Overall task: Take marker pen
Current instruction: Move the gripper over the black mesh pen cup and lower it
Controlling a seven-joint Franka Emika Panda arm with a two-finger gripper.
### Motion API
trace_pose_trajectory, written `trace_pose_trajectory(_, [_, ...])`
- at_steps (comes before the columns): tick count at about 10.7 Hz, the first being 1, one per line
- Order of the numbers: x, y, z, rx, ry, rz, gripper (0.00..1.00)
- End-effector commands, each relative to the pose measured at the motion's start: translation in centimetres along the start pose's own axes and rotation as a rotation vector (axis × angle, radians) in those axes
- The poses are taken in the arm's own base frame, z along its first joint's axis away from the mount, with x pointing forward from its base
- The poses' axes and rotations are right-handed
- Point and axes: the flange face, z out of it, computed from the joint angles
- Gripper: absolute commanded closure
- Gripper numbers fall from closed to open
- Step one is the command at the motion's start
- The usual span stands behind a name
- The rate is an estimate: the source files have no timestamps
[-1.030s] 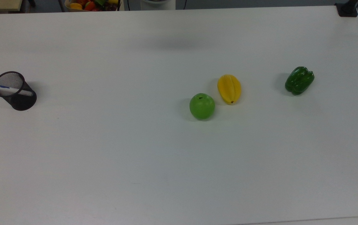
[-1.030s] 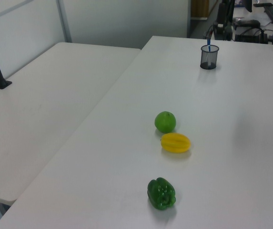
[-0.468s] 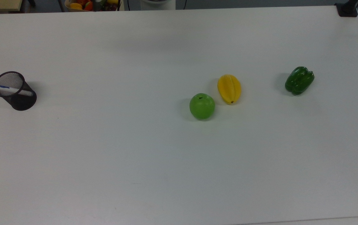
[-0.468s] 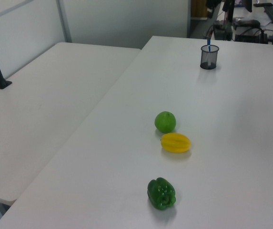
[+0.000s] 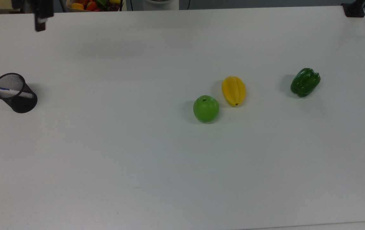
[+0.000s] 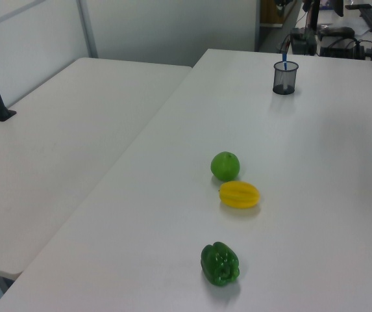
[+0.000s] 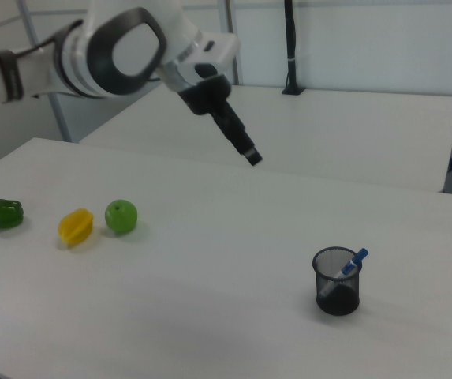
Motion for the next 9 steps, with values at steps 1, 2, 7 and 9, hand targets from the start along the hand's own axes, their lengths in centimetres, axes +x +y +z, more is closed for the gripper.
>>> trace_pose_trajectory(1, [1.9,1.2,5.5,-0.035,0.089,0.176,0.03])
trace_pose_trajectory(2, [2.3,1.6,6.7,-0.032,0.107,0.205,0.08])
trace_pose_trajectory(7, [2.7,4.0,14.2,-0.012,0.164,0.248,0.34])
trace_pose_trajectory(9, [2.5,5.4,17.2,-0.044,0.144,0.255,0.34])
